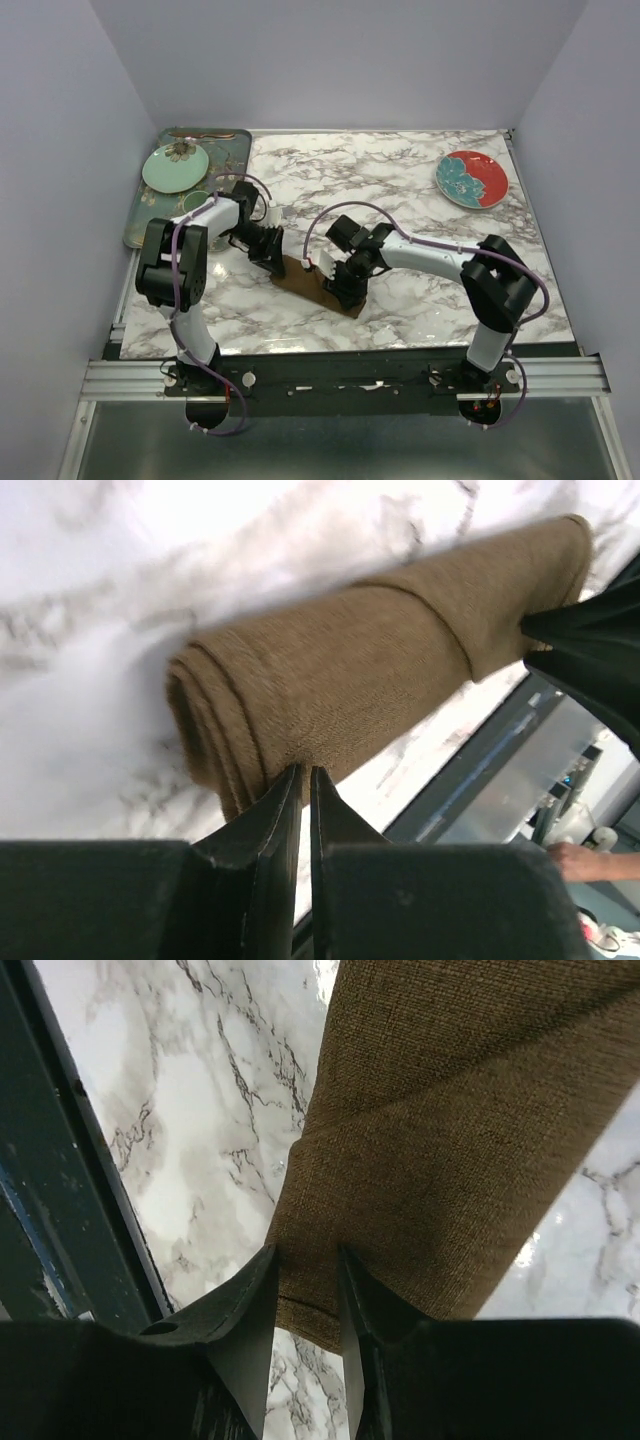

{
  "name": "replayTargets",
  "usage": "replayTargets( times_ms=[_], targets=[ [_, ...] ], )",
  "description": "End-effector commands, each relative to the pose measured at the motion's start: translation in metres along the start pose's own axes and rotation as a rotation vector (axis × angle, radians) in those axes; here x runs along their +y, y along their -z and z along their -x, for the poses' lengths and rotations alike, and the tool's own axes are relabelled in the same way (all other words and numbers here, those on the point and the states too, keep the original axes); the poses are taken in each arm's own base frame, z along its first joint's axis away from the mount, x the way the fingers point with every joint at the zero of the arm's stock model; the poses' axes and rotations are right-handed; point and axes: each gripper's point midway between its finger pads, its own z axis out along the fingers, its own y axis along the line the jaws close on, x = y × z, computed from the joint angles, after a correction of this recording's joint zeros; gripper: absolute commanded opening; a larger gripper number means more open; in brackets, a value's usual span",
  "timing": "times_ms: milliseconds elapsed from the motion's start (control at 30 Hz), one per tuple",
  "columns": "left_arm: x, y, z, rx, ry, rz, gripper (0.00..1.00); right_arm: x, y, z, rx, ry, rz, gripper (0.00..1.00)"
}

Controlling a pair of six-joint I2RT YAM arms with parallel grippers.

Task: Fold the napkin into a case and place the utensils inside
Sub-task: Turn over the smaller rectangle-folded napkin at the center of the board, then move the smaller rectangle folded napkin to the center of the board.

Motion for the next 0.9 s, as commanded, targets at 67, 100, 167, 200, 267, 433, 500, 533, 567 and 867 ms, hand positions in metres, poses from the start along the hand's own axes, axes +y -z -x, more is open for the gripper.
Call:
replayTargets(
  times_ms=[67, 100, 167, 200, 267, 433, 500, 533, 567, 867],
  targets=[
    [0.025, -0.022, 0.034, 0.058, -0.081, 0.106, 0.16, 0.007, -0.020, -0.010, 0.039, -0.019, 0.078, 0.38],
    [0.025, -0.025, 0.041, 0.051, -0.087, 0.104, 0.16, 0.008, -0.021, -0.010, 0.038, -0.021, 0.085, 0.39],
    [0.023, -0.032, 0.059, 0.041, -0.105, 0.102, 0.16, 0.007, -0.023, -0.006, 0.026, -0.039, 0.085, 0.41],
    [0.022, -0.035, 0.065, 0.040, -0.117, 0.098, 0.16, 0.005, -0.024, 0.001, 0.011, -0.043, 0.086, 0.43],
    [0.015, -0.044, 0.082, 0.039, -0.166, 0.096, 0.24, 0.002, -0.021, 0.016, -0.025, -0.064, 0.069, 0.46],
    [-0.007, -0.038, 0.123, -0.028, -0.246, 0.073, 0.45, 0.004, 0.022, 0.068, -0.179, -0.046, 0.047, 0.59],
    [-0.011, -0.017, 0.142, -0.075, -0.262, 0.098, 0.46, -0.001, 0.040, 0.069, -0.214, -0.084, 0.036, 0.61],
    [-0.015, -0.005, 0.148, -0.103, -0.266, 0.109, 0.46, -0.001, 0.050, 0.065, -0.225, -0.098, 0.030, 0.61],
    [-0.012, 0.007, 0.152, -0.127, -0.261, 0.125, 0.47, -0.015, 0.059, 0.057, -0.234, -0.127, 0.008, 0.61],
    [0.027, 0.034, 0.090, -0.054, -0.274, 0.297, 0.45, -0.060, 0.101, -0.012, -0.186, -0.232, -0.088, 0.66]
  ],
)
